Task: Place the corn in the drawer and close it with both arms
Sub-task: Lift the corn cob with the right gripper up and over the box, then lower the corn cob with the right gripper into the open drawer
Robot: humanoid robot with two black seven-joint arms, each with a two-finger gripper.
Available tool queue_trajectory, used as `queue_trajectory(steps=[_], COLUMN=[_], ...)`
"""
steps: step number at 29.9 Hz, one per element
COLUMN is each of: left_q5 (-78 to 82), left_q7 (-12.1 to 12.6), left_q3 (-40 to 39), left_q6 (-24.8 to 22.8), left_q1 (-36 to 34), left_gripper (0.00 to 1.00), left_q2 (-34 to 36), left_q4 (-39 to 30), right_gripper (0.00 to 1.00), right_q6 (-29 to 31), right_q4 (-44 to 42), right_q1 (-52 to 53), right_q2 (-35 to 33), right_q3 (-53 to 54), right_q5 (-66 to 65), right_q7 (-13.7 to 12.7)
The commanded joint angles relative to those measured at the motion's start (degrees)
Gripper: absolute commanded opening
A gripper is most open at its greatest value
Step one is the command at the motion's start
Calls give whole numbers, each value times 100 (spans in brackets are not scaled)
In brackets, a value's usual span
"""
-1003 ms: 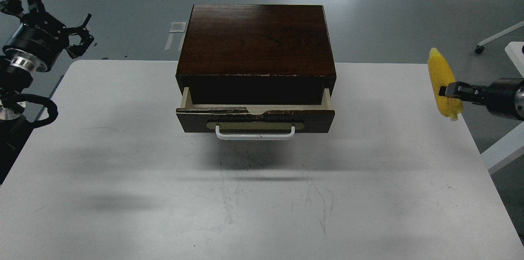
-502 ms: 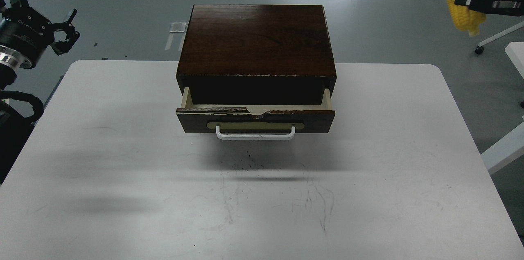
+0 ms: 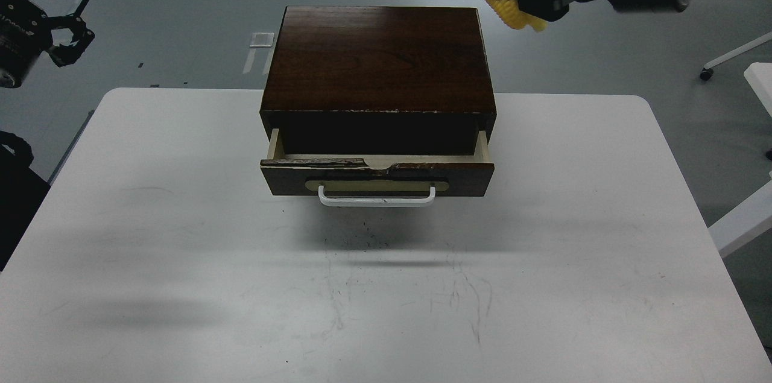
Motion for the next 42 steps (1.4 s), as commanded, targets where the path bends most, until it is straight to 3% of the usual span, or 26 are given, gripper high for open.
queue_trajectory(steps=[1,5,12,21,31,38,42], left_q5=[0,9,0,0,-9,-9,-9], left_q7=[17,8,-19,-36,-62,-62,-62], left_q3=[10,10,1,1,-78,-69,-78], left_q6=[0,0,0,0,0,0,0], left_q1=[1,27,27,36,9,36,36], left_gripper=[98,98,98,98,98,98,98], left_q2=[21,13,-31,-31,92,109,118], left_q4=[2,2,2,46,81,73,73], right_gripper=[17,17,18,18,24,24,24], right_q6=[-4,5,4,5,5,5,5], right_q4=[106,282,256,-51,-43,9,89], right_q1=[30,-48,-330,-691,-638,-638,-611], right_q2=[561,720,1010,1423,1450,1441,1450], right_q3=[-1,-18,-53,-71,-45,-45,-36], right_q5=[-522,-1355,-2412,-2703,-2686,-2694,-2703], right_q7=[84,251,260,269,304,392,567])
